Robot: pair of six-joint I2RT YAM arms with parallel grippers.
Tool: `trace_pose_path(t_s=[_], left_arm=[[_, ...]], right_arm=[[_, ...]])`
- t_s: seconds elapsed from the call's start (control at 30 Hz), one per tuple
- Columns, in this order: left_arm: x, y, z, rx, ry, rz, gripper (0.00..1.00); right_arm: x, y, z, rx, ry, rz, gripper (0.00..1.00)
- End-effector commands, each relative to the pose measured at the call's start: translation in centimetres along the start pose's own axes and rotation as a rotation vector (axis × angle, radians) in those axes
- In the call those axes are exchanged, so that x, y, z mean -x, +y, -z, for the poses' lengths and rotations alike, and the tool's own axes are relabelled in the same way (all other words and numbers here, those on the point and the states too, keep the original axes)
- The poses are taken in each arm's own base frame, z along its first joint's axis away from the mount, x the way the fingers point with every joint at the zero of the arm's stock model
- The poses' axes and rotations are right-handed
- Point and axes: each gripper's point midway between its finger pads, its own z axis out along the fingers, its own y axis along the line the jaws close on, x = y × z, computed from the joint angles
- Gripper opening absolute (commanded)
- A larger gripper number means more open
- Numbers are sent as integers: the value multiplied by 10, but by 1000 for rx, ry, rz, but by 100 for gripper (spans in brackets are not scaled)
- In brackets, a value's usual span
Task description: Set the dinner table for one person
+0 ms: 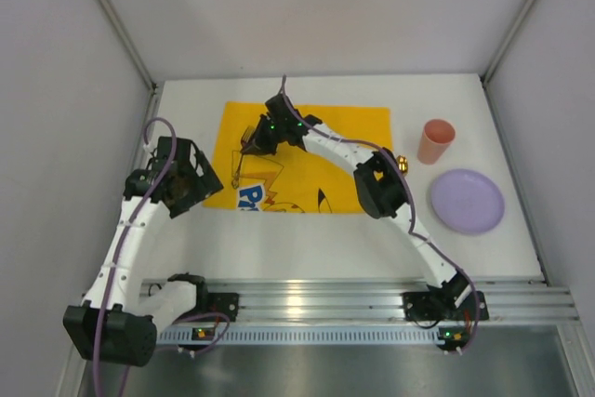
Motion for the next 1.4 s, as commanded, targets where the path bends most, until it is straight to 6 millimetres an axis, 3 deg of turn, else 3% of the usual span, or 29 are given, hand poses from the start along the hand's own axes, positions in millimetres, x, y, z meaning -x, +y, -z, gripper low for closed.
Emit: trace_pose_path(t_s=[0.0, 0.1, 0.2, 0.33, 0.4, 0.43, 0.5, 0.53, 0.6, 0.63, 0.67, 0.7, 0.73, 0.77, 0.8, 0.83, 0.87, 0.9, 0.93, 0.97, 1.03, 1.07, 1.1, 1.13, 1.23, 1.37], left_arm=[[-5, 4, 4, -7, 0, -6, 96], [-8, 5, 4, -5, 6, -8, 96], [-11, 7, 4, -1, 14, -9, 96], [-14, 5, 4, -12, 24, 0, 96], [-13, 4, 3, -13, 29, 4, 96], [-13, 3, 3, -16, 29, 9, 96], [-10, 0, 2, -19, 28, 12, 96], [-9, -1, 1, -21, 28, 12, 96], [-4, -5, 1, -25, 19, 11, 96], [-2, -6, 0, -25, 19, 8, 96], [-1, -7, -3, -20, 23, 4, 96], [3, -10, -2, -28, 15, 4, 96], [5, -13, -5, -37, 12, 2, 96], [8, -17, -6, -47, 7, 1, 96], [7, -18, -11, -45, 20, 0, 96], [9, -23, -15, -61, 13, -1, 96], [9, -26, -18, -70, 19, -6, 96], [5, -26, -26, -63, 38, -8, 95], [5, -29, -31, -68, 42, -10, 95], [6, -34, -35, -85, 40, -10, 95], [1, -39, -45, -85, 68, -20, 95], [2, -44, -48, -95, 69, -23, 94], [1, -47, -53, -92, 81, -33, 94], [-1, -52, -54, -98, 88, -49, 94], [-1, -65, -59, -99, 90, -88, 94], [0, -83, -63, -106, 98, -120, 93]], right_arm=[[5, 30, -10, 128, -8, -14, 0], [-1, 10, -22, 100, 13, -13, 0], [-3, 5, -24, 94, 25, 8, 6], [-1, 16, -17, 125, 23, 57, 62], [0, 26, -8, 146, 25, 96, 68], [4, 42, 5, 171, 10, 120, 74], [4, 49, 18, 181, 8, 161, 75], [10, 70, 41, 212, -15, 186, 76], [10, 63, 62, 179, -13, 207, 75], [23, 88, 106, 213, -67, 240, 74], [22, 60, 113, 144, -72, 261, 74], [24, 50, 134, 98, -89, 276, 74], [39, 66, 190, 103, -178, 322, 74], [41, 23, 200, -23, -205, 358, 75], [38, 0, 223, -112, -210, 358, 75], [49, -2, 270, -145, -291, 373, 75], [45, -46, 282, -268, -290, 380, 75], [39, -69, 299, -339, -279, 361, 75], [44, -83, 331, -377, -332, 340, 74], [35, -120, 338, -459, -308, 310, 73], [32, -154, 366, -536, -330, 242, 69], [23, -181, 370, -596, -309, 204, 66], [17, -194, 375, -632, -293, 176, 62], [13, -215, 381, -677, -279, 135, 54], [0, -250, 383, -755, -221, 78, 42], [-5, -278, 385, -828, -174, 59, 41]])
